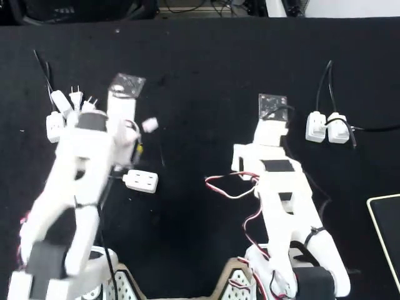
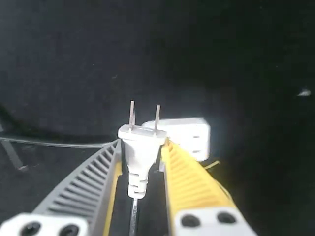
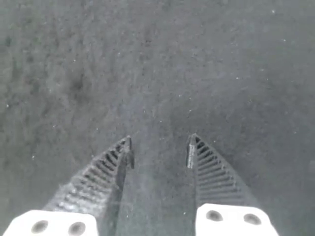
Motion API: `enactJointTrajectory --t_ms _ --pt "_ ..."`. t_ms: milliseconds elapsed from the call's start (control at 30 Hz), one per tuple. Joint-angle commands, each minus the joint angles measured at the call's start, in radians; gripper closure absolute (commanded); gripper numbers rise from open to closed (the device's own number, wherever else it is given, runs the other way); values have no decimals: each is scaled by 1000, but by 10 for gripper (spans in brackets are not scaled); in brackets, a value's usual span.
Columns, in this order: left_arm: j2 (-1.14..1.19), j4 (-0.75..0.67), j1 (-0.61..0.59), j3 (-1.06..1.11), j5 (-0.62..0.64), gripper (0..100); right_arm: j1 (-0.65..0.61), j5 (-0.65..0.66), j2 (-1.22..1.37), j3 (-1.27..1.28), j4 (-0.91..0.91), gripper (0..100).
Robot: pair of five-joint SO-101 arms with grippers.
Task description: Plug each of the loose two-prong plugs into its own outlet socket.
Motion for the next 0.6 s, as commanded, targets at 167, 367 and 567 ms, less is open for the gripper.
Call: enactJointTrajectory --t_ms 167,367,567 --pt "-230 -554 314 469 203 970 26 -15 -39 -59 -14 828" --pt "-244 -614 346 518 259 808 21 -15 -39 -59 -14 828" --pt "-247 -470 262 397 226 777 20 -15 -39 -59 -15 826"
